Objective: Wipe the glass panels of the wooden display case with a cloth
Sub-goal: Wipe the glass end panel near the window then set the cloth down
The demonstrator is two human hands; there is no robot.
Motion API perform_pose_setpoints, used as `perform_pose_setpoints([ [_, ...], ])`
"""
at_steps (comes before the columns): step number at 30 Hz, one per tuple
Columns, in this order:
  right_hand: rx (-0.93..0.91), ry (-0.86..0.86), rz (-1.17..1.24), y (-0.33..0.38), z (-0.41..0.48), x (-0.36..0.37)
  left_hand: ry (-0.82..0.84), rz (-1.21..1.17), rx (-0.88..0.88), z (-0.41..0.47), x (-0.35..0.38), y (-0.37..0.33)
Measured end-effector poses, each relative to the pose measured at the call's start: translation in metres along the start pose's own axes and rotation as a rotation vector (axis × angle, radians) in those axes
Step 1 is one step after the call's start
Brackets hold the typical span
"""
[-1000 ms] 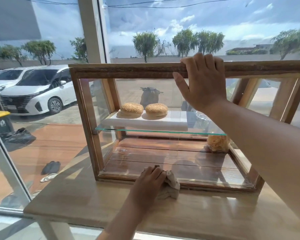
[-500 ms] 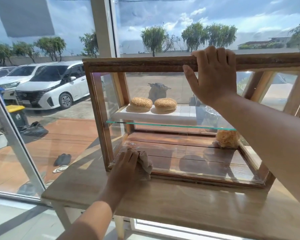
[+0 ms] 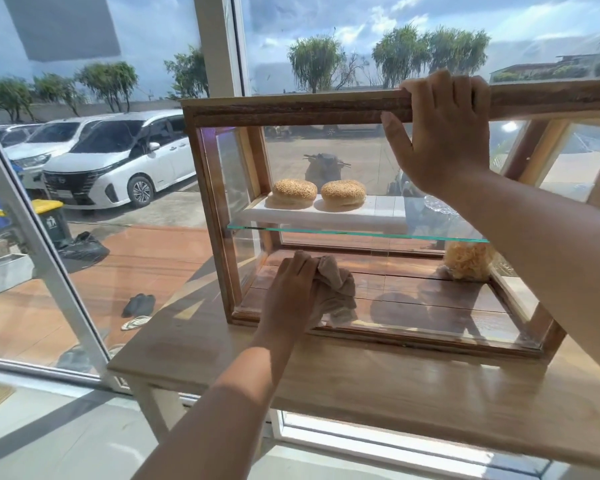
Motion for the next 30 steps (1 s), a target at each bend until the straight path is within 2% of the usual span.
perform_pose_setpoints([
  [4, -0.022, 0.112, 0.070, 0.003, -0.020, 0.002, 0.164, 0.025, -0.053, -0.013, 0.020, 0.000],
  [6, -0.041, 0.114, 0.082, 0.005, -0.043, -0.003, 0.219, 0.008, -0.065, -0.018, 0.026, -0.002],
  [10, -0.082, 0.142, 0.076, 0.016, -0.120, 0.001, 0.329, -0.123, 0.002, -0.036, 0.039, -0.014],
  [12, -0.028, 0.330, 0.164, 0.022, -0.166, 0.018, 0.365, -0.179, 0.015, -0.046, 0.041, -0.016],
  [14, 0.112, 0.703, 0.328, 0.031, -0.221, 0.044, 0.401, -0.212, 0.008, -0.055, 0.039, -0.015],
  [16, 0.301, 0.987, 0.548, 0.045, -0.272, 0.056, 0.422, -0.276, -0.040, -0.060, 0.037, -0.008],
  [19, 0.567, 1.182, 0.807, 0.069, -0.319, 0.057, 0.433, -0.358, -0.325, -0.064, 0.040, 0.013],
  [21, 0.636, 1.207, 0.884, 0.082, -0.332, 0.061, 0.489, -0.377, -0.535, -0.067, 0.047, 0.024],
  [23, 0.685, 1.144, 0.953, 0.086, -0.330, 0.062, 0.549, -0.355, -0.598, -0.067, 0.053, 0.026],
  [25, 0.632, 1.063, 0.963, 0.081, -0.314, 0.060, 0.623, -0.304, -0.536, -0.064, 0.059, 0.019],
  [27, 0.530, 1.030, 0.857, 0.070, -0.300, 0.061, 0.660, -0.295, -0.483, -0.058, 0.062, 0.012],
  [30, 0.548, 0.935, 0.822, 0.044, -0.280, 0.058, 0.551, -0.336, -0.417, -0.030, 0.048, -0.005],
])
Point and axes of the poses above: each hand's wrist, its own z-axis towards the middle knuckle, its own x-axis out of the palm, y = z × x, the point moved 9 cm from there along z, towards the middle knuckle, and after that the axes turned 7 degrees about -z, right-handed, at the moved point
